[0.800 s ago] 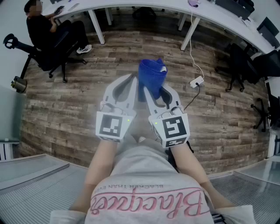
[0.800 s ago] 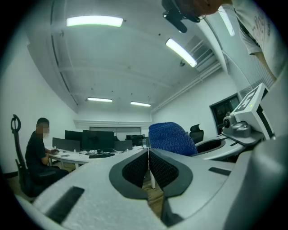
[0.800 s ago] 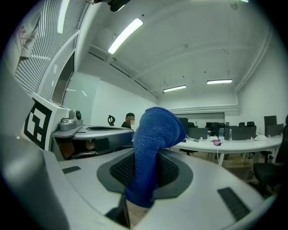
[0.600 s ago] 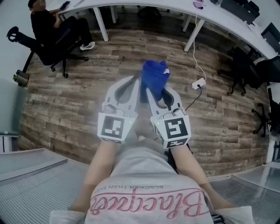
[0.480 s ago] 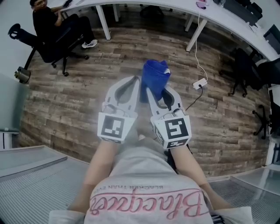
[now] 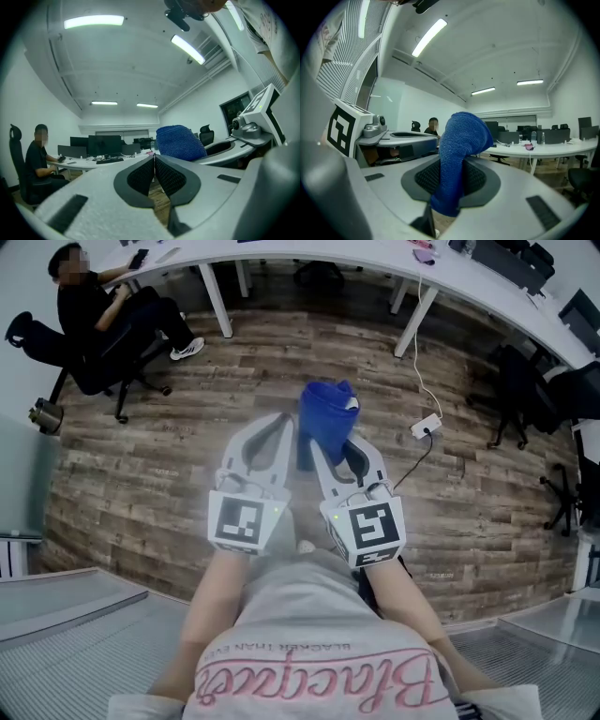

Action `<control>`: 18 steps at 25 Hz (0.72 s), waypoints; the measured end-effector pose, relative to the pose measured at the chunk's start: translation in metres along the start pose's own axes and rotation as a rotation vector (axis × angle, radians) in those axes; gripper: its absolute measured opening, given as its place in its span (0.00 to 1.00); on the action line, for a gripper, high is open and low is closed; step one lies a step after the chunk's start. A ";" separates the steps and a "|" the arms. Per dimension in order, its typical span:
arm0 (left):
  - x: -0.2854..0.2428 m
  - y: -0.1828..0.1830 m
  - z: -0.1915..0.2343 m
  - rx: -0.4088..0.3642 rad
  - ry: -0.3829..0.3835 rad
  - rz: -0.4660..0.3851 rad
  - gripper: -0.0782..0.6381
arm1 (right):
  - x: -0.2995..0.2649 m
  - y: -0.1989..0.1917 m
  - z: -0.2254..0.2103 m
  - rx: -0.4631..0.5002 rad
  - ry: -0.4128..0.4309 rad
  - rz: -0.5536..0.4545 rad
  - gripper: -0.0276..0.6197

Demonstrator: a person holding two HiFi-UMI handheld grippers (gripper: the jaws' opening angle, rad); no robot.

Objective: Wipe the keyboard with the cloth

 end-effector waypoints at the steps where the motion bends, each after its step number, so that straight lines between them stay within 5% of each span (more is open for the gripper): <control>1: -0.004 -0.001 0.004 0.001 -0.001 -0.001 0.12 | -0.004 0.002 -0.001 0.004 -0.004 -0.002 0.18; 18: -0.089 -0.040 0.136 -0.006 0.000 -0.042 0.12 | -0.157 0.026 -0.019 0.060 -0.025 0.004 0.18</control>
Point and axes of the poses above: the fingertips, and each gripper's own axes: x backward along the fingers, z to its left, y out of its top, the point moved 9 cm from there along x, backward along the fingers, and after that the axes turned 8 degrees about -x, right-handed, at the moved point
